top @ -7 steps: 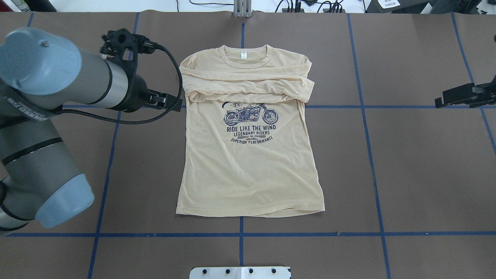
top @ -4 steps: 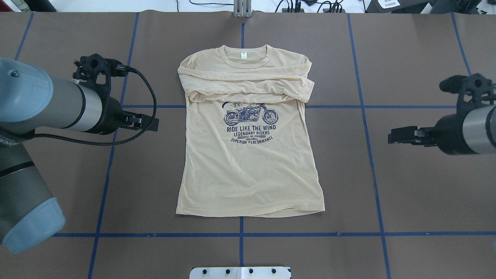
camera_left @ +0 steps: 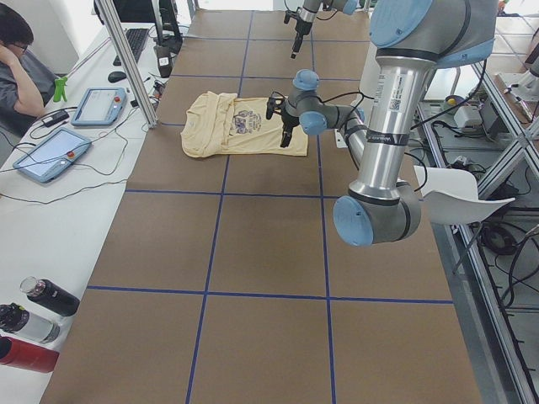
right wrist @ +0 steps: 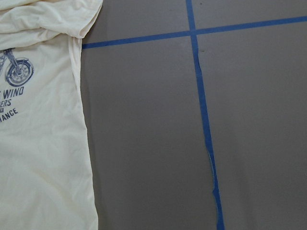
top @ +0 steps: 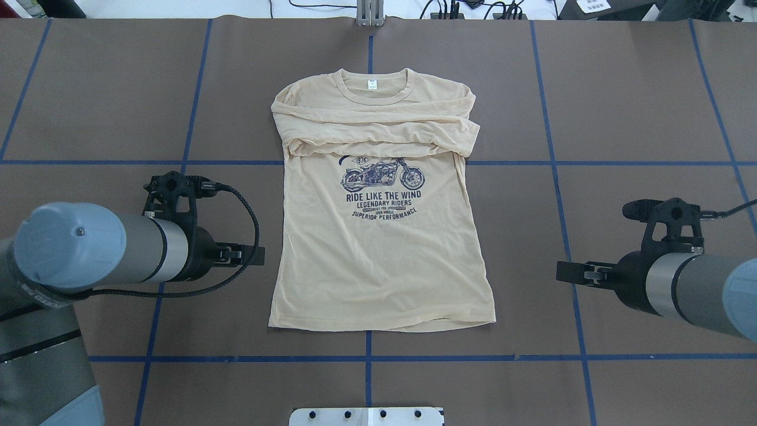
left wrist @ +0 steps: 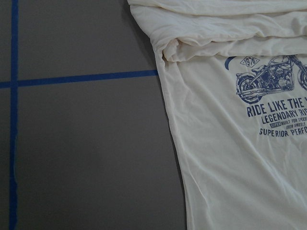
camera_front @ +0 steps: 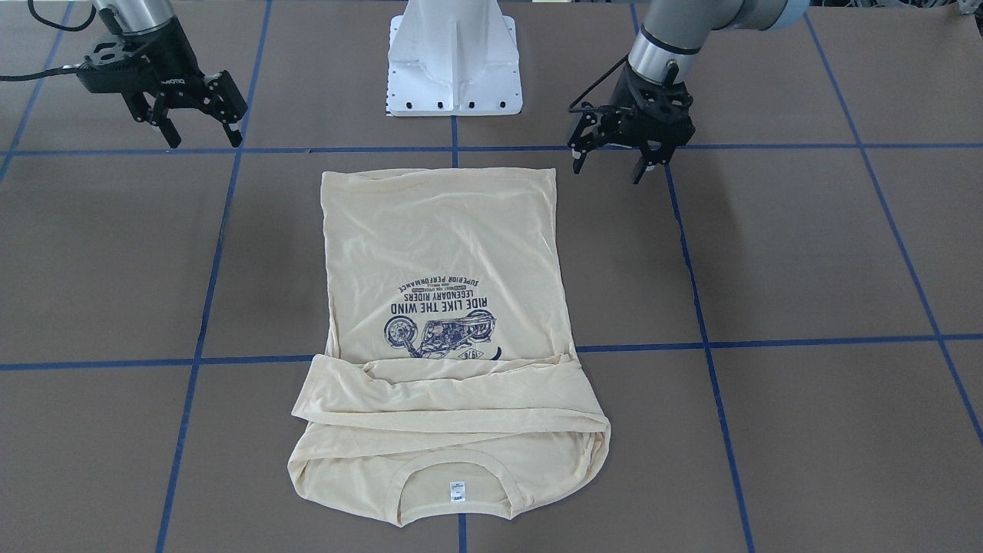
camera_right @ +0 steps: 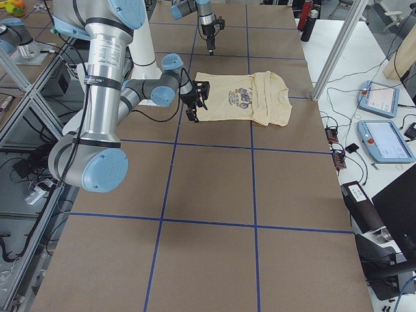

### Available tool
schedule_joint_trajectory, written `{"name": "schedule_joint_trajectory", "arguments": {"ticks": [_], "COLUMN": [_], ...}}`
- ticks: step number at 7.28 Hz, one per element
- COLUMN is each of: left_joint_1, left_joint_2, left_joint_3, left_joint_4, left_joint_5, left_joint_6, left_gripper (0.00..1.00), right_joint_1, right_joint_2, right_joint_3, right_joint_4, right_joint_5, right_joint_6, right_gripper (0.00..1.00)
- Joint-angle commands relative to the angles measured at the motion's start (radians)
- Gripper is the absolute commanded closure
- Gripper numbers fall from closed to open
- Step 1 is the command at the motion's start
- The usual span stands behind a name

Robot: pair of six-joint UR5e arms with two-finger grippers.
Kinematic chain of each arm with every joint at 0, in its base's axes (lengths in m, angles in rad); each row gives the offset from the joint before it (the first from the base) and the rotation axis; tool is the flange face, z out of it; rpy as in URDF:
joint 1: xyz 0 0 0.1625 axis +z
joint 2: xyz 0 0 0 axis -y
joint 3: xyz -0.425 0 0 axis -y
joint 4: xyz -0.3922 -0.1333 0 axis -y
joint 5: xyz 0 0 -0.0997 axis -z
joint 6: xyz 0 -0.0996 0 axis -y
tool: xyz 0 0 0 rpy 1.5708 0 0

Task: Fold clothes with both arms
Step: 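Lower both grippers to the hem corners nearest the robot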

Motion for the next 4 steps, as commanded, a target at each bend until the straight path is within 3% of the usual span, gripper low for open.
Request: {"name": "schedule_joint_trajectory", "arguments": {"ticks": [1,2,4], "left_joint_1": [0.076,0.081,0.119], "left_joint_2": [0.004,0.004,0.001], "left_joint_3": [0.097,0.174,0.194], "left_joint_4": [-0.102,-0.209,-0.241], "left_joint_5": [0.05,0.05,0.054], "left_joint_6": [-0.091,-0.13,-0.172], "left_gripper": [0.08,0.18,0.32], "right_joint_1": [-0.027,-0.027,-0.029], "right_joint_2": [0.007,0.011,0.013], "right_joint_3": [-0.012,-0.014,-0.014], "right_joint_4": [-0.001,-0.001,0.0], "right_joint_5": [-0.032,-0.033,-0.033], "right_joint_6": [0.01,0.009,0.009], "right_gripper": [0.0,0.0,0.0]}}
